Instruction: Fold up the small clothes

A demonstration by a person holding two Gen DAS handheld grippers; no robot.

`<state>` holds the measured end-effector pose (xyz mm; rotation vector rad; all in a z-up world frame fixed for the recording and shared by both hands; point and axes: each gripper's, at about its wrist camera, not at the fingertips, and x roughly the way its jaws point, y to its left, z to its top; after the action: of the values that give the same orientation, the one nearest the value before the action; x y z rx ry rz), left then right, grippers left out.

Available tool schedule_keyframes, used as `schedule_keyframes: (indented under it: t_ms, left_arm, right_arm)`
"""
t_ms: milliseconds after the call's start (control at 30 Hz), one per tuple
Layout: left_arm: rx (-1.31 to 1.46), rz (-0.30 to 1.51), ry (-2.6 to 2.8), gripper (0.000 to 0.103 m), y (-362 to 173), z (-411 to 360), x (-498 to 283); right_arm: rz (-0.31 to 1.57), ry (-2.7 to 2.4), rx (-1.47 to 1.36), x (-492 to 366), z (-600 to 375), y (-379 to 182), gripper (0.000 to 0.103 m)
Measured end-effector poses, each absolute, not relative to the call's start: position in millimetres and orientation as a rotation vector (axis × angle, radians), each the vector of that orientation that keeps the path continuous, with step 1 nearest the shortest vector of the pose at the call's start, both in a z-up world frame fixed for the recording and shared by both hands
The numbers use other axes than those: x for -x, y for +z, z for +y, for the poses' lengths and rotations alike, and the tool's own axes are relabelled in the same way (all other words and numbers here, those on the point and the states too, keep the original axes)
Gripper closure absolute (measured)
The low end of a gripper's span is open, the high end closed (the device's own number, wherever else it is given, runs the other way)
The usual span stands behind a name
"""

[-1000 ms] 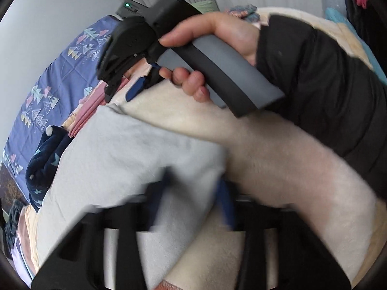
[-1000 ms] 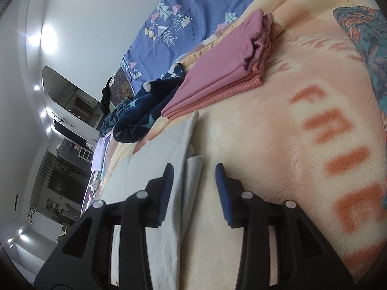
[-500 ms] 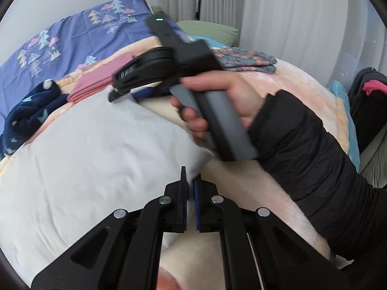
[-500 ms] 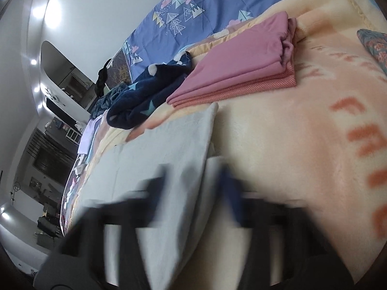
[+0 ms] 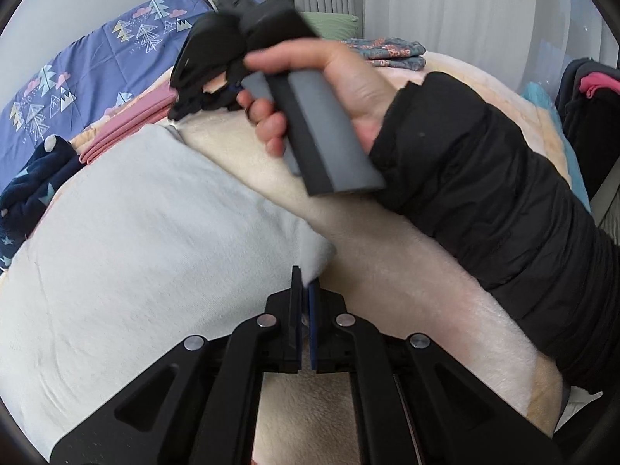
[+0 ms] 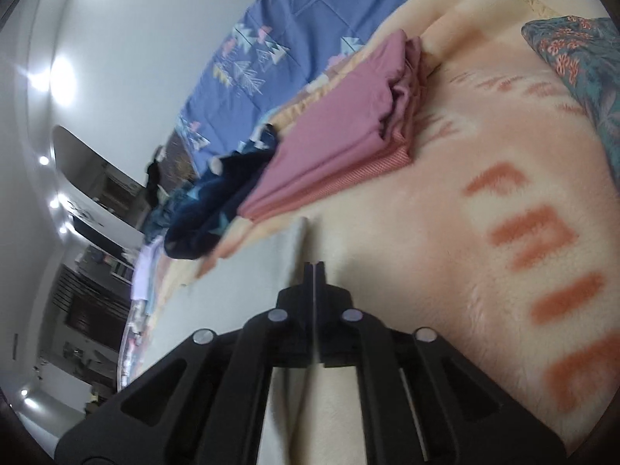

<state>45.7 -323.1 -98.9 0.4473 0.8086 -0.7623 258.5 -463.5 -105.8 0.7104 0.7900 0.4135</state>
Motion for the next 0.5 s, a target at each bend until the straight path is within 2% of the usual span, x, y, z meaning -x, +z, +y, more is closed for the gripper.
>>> schedule_keyframes:
  t_ms: [33,67,167,200,233,367,433,500]
  left_arm:
    - [-0.44,0.812,-0.766,0.101,-99.0,-322.5,-46.6]
    - [-0.432,0.815,-0.769,0.101,-99.7,-322.0,-47.4]
    - [-0.415,0.825,-0.783,0.101,-103.4,-320.7,-48.4]
    - [-0.41,0.829,-0.788,0.101,-104.9,-320.9,-48.7]
    - [-0.407,0.835,-0.793,0.101,-106.6,-321.4,-48.9]
    - [-0.412,0.835,-0.802,0.1,-111.3,-325.4,-47.8]
    - [-0.428,0.834,-0.816,0.098,-116.3,-328.3,-46.8]
    - [-0.4,0.843,-0.82,0.097,-118.3,-326.5,-50.3]
  right_arm:
    - [0.783,0.416,-0.718,-256.0,-466.0,-104.1,0.074]
    - [0.781,0.422,-0.723,-253.3,-467.2,-103.2,0.06]
    - [0.82,0.474,-0.663,-254.0,-455.5,-102.4,0.051]
    - [0.845,0.482,-0.614,-258.2,-446.0,-101.8,0.057]
    - [0.867,0.46,-0.55,-261.5,-433.8,-102.1,0.094]
    - [0.803,0.29,-0.424,-259.6,-423.6,-97.2,0.103]
    - [0.782,0.122,-0.322,-258.8,-429.5,-100.4,0.103]
    - [0.805,0.182,-0.389,-262.2,-436.5,-110.1,0.103]
